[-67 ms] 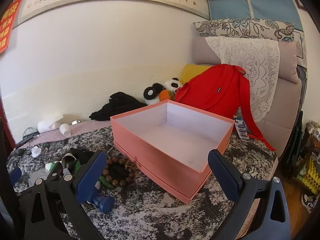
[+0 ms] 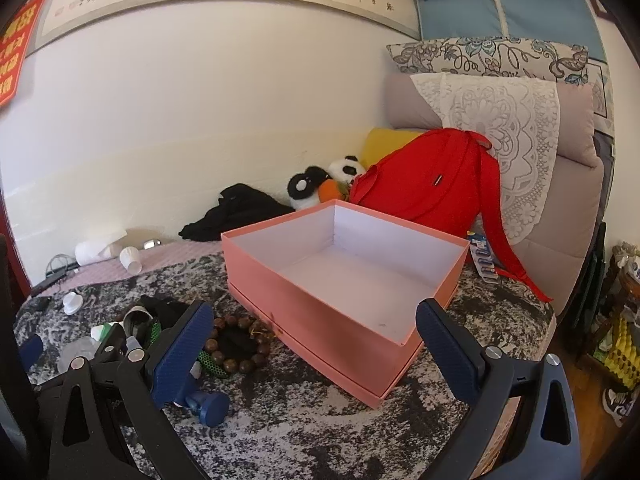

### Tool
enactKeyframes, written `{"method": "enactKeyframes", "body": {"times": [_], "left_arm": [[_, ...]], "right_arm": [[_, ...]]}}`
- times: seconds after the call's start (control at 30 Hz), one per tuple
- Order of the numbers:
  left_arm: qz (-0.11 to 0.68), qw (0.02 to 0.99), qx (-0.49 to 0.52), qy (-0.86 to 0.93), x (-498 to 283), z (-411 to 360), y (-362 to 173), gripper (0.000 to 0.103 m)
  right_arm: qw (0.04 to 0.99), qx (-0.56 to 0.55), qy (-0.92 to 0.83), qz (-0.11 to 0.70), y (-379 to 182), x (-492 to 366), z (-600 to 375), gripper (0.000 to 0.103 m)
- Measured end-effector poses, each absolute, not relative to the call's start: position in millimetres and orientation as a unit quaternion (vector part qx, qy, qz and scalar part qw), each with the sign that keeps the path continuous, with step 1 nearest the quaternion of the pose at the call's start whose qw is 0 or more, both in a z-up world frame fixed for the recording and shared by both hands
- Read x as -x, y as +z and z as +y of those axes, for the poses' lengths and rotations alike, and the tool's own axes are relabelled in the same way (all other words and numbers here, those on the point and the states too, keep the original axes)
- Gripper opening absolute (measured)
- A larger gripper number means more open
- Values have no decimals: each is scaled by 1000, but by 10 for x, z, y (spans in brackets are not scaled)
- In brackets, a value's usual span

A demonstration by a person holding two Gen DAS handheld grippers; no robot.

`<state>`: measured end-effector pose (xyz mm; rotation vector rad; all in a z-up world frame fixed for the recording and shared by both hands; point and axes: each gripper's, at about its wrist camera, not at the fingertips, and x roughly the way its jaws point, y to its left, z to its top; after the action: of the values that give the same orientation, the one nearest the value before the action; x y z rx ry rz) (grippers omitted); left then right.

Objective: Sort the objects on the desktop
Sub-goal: 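Move both tools toward the pile of objects on the blanket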

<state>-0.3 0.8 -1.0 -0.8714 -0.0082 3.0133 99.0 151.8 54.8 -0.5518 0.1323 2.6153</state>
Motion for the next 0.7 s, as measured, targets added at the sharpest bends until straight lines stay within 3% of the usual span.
{"method": "enactKeyframes", "body": {"times": [0.7], "left_arm": [[-16, -51, 289, 956, -8, -335, -69, 103]], "right_arm": [[204, 200, 957, 53, 430, -889, 1459, 103]]}}
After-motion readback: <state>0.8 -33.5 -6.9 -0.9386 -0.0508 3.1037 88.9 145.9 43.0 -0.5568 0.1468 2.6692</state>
